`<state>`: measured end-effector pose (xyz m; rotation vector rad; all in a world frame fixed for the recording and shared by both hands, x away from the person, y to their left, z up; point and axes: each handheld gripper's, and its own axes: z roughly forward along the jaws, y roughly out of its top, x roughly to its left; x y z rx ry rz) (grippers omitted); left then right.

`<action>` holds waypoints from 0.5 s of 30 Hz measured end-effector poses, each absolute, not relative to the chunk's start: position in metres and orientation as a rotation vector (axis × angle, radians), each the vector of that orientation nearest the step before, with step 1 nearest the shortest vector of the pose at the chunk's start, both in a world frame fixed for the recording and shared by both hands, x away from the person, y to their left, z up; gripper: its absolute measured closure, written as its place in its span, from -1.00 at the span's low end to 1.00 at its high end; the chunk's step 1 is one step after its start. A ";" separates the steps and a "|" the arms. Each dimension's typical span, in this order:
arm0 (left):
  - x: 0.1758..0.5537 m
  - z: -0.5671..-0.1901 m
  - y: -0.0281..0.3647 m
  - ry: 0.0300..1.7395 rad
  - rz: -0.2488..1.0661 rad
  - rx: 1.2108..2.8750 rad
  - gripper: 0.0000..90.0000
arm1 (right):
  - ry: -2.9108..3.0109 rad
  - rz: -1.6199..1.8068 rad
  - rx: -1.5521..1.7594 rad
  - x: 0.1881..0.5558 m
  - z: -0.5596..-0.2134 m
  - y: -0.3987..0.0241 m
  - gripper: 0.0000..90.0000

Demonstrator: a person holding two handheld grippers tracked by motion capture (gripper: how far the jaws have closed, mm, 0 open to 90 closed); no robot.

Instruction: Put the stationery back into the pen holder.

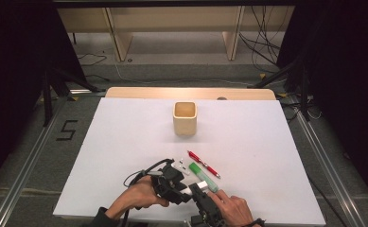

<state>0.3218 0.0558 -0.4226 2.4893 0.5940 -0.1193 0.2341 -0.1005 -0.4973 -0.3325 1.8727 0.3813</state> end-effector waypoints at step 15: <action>0.326 -0.416 0.094 0.632 0.055 2.325 -0.38 | 1.888 0.391 -0.255 0.246 -0.493 -0.117 0.56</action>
